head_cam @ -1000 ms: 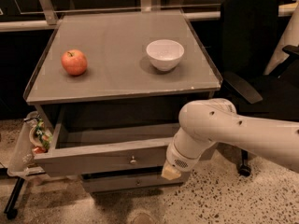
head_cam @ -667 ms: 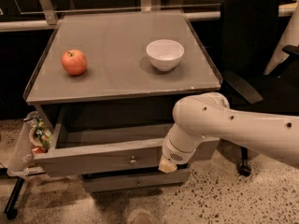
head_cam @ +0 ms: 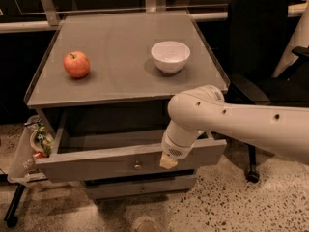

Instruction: Close top drawer

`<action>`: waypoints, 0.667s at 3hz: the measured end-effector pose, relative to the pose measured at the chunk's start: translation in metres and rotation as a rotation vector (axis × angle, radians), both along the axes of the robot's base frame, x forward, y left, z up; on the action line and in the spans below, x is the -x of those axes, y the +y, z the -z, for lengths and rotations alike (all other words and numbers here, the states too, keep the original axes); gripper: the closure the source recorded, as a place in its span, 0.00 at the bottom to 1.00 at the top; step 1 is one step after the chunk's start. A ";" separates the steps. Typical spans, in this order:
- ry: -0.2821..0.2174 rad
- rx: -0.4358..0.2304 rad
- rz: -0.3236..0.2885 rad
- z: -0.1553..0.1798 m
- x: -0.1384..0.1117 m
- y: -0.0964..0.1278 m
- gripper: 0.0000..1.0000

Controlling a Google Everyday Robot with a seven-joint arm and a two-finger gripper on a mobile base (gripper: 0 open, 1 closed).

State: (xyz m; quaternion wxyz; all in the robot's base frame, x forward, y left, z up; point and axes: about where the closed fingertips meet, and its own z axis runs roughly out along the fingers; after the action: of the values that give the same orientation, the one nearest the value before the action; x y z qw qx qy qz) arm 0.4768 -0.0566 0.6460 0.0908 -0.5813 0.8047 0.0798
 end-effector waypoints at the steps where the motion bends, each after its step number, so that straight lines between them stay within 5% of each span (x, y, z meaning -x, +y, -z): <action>1: -0.013 0.047 -0.007 0.005 -0.013 0.002 1.00; 2: -0.015 0.051 -0.010 0.005 -0.014 0.003 0.81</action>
Offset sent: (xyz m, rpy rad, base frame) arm 0.0120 0.0021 -0.0044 -0.0420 -0.0112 0.0065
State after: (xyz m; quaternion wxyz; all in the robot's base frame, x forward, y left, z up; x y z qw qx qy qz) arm 0.4908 -0.0537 0.6409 0.0816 -0.5879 0.8029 0.0556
